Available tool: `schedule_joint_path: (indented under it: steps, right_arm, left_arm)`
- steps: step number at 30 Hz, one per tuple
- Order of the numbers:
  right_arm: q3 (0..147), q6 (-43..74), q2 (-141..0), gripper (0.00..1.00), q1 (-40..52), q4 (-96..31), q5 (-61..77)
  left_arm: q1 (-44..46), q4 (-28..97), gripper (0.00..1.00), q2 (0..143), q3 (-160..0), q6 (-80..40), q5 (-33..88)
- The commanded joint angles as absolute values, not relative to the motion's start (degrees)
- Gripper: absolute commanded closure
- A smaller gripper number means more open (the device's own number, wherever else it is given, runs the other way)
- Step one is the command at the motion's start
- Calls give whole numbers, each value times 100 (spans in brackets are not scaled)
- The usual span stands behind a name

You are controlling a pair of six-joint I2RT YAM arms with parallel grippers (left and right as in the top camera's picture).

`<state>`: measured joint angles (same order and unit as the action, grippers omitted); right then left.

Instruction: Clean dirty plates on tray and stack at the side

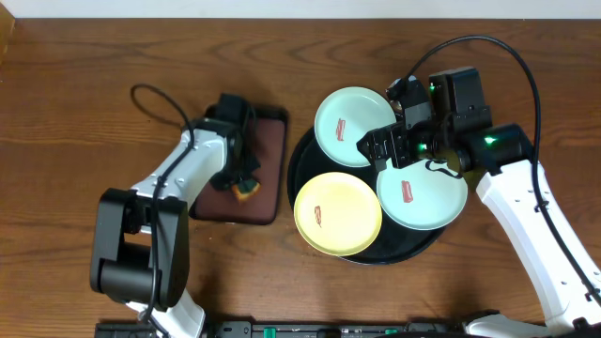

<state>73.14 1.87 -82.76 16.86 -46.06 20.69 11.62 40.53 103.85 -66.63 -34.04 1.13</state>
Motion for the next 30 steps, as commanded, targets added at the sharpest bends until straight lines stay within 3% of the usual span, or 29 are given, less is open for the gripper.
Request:
schedule_joint_path:
  steps: [1, 3, 6, 7, 11, 15, 25, 29, 30]
  right_arm:
    - [7413, 165, -8252, 1, 1726, -4613, 2038]
    - [7413, 165, -8252, 1, 1726, -4613, 2036]
    - [7413, 165, -8252, 1, 1726, -4615, 2036]
    - [7413, 165, -8252, 1, 1726, -4613, 2036]
    - [7413, 165, -8252, 1, 1726, -4609, 2036]
    - [7413, 165, -8252, 1, 1726, -4609, 2036]
    - [7413, 165, -8252, 1, 1726, -4584, 2036]
    - [7450, 292, -8259, 1, 1723, -4574, 2003]
    - [7518, 318, -8265, 1, 1723, -4624, 1916]
  left_arm:
    - [1131, 4139, 90, 10403, -7231, -1376, 36]
    - [1131, 4136, 83, 10403, -7286, -1031, 38]
    - [1133, 4252, 65, 10405, -7284, -989, 43]
    - [1131, 4285, 55, 10405, -7284, -989, 43]
    - [1133, 4305, 47, 10405, -7282, -991, 45]
    - [1131, 4132, 46, 10407, -7218, -1035, 40]
    - [1133, 3374, 63, 10971, -6858, -1146, 47]
    - [1133, 3417, 91, 11181, -6858, -1146, 108]
    - [1133, 3422, 92, 11170, -6860, -1144, 106]
